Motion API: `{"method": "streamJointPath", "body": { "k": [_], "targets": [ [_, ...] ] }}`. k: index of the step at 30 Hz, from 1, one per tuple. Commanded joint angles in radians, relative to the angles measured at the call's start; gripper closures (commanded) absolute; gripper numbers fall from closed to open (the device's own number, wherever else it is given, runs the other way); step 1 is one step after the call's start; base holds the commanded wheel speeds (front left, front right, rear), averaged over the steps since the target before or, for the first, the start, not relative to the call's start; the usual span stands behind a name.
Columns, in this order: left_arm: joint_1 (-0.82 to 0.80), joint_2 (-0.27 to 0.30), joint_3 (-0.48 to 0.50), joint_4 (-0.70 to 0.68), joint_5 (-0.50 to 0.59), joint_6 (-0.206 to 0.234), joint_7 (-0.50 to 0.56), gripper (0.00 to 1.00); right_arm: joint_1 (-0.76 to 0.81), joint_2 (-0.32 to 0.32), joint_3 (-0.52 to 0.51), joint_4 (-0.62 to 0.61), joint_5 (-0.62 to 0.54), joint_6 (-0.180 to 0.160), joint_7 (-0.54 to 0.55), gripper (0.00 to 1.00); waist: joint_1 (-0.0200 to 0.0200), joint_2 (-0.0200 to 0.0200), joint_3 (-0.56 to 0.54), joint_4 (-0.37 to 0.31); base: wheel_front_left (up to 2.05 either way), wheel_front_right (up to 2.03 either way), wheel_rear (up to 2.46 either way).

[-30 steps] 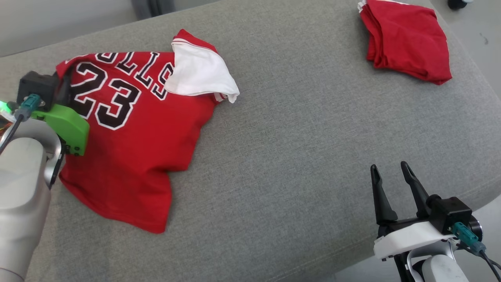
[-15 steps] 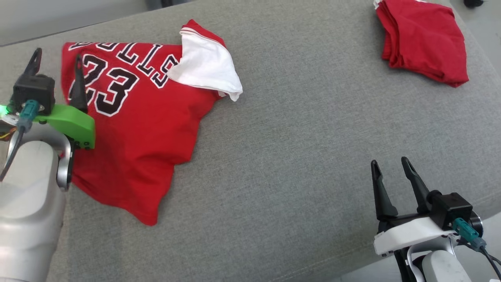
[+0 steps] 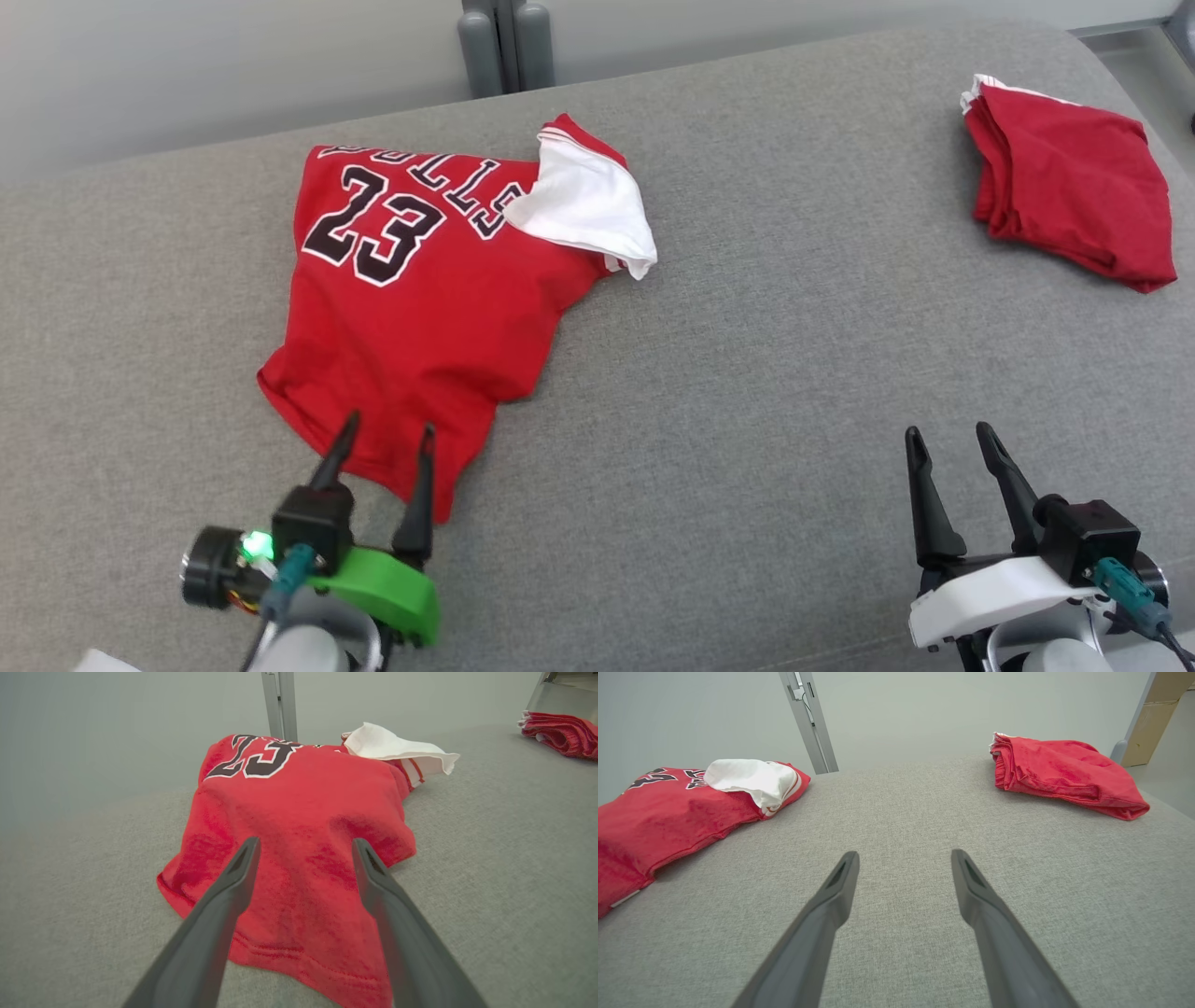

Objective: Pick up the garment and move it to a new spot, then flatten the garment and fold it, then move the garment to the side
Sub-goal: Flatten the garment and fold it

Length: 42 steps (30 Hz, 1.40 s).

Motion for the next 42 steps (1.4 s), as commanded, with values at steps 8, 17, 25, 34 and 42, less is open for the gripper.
{"method": "streamJointPath", "body": {
  "k": [8, 17, 25, 34, 42],
  "targets": [
    [0.11, -0.059, -0.086, 0.014, -0.009, -0.01, 0.074, 0.0, -0.002, -0.003, -0.004, -0.015, -0.014, -0.002, -0.003, 0.0, 0.0, 0.0, 0.009, 0.039, 0.0, 0.0, 0.0],
    [0.03, -0.079, -0.072, 0.12, -0.039, -0.026, 0.062, 0.0, -0.016, -0.003, -0.008, -0.022, -0.025, -0.002, -0.003, 0.0, 0.0, 0.0, 0.052, 0.02, 0.0, 0.0, 0.0],
    [-0.013, -0.099, -0.041, 0.117, -0.089, -0.05, 0.031, 1.0, -0.003, -0.003, -0.021, -0.016, -0.023, -0.002, -0.003, 0.0, 0.0, 0.0, 0.044, 0.024, 0.0, 0.0, 0.0],
    [0.097, -0.076, -0.022, -0.085, -0.248, -0.12, 0.201, 1.0, 0.018, -0.003, -0.023, -0.003, -0.011, -0.002, -0.003, 0.0, 0.0, 0.0, -0.012, 0.085, 0.0, 0.0, 0.0],
    [0.274, 0.025, -0.004, -0.319, -0.433, -0.113, 0.503, 1.0, 0.028, -0.003, -0.009, 0.006, -0.006, -0.002, -0.003, 0.0, 0.0, 0.0, -0.031, 0.119, 0.0, 0.0, 0.0]
  ]
}}
